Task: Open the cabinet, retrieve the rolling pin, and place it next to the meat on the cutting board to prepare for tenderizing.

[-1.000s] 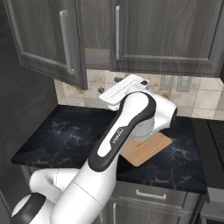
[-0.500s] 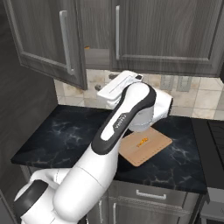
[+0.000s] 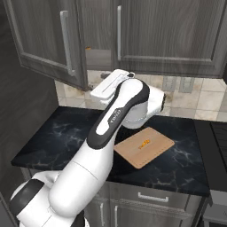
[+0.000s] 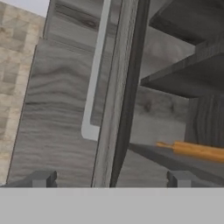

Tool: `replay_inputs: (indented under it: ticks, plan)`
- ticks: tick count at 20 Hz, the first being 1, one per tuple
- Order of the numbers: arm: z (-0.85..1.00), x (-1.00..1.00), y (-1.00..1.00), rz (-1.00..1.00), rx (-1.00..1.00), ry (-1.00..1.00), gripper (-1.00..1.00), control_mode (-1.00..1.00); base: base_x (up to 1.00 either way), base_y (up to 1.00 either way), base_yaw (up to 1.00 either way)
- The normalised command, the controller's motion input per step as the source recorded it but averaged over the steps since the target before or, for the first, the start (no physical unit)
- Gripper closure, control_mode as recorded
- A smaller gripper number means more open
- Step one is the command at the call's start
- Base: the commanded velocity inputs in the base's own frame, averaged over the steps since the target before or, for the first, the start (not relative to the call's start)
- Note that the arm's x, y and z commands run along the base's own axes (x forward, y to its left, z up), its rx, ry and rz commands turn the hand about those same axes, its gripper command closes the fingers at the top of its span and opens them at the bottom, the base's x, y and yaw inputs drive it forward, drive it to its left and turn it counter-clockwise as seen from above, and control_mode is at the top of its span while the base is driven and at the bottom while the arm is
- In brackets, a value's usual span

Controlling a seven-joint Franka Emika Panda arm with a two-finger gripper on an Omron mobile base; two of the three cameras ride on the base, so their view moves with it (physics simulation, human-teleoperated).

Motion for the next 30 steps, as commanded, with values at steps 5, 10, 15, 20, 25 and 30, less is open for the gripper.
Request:
replay_inputs:
  ticks: [5, 10, 15, 20, 25, 30]
  plan:
    - [0.00, 0.01, 0.30, 0.04, 0.00, -0.01, -1.00, -1.00, 0.00, 0.00, 0.00]
    - [0.00, 0.06, 0.32, 0.05, 0.00, 0.00, -1.00, -1.00, 0.00, 0.00, 0.00]
    - [0.00, 0.01, 0.36, 0.06, -0.02, -0.01, -1.00, -1.00, 0.00, 0.00, 0.00]
    - [0.00, -0.13, 0.41, 0.09, -0.06, -0.10, -1.00, -1.00, 0.00, 0.00, 0.00]
    - [0.00, -0.30, 0.52, 0.11, -0.12, -0.15, -1.00, -1.00, 0.00, 0.00, 0.00]
    - [0.00, -0.43, 0.55, 0.10, -0.16, -0.21, -1.00, -1.00, 0.00, 0.00, 0.00]
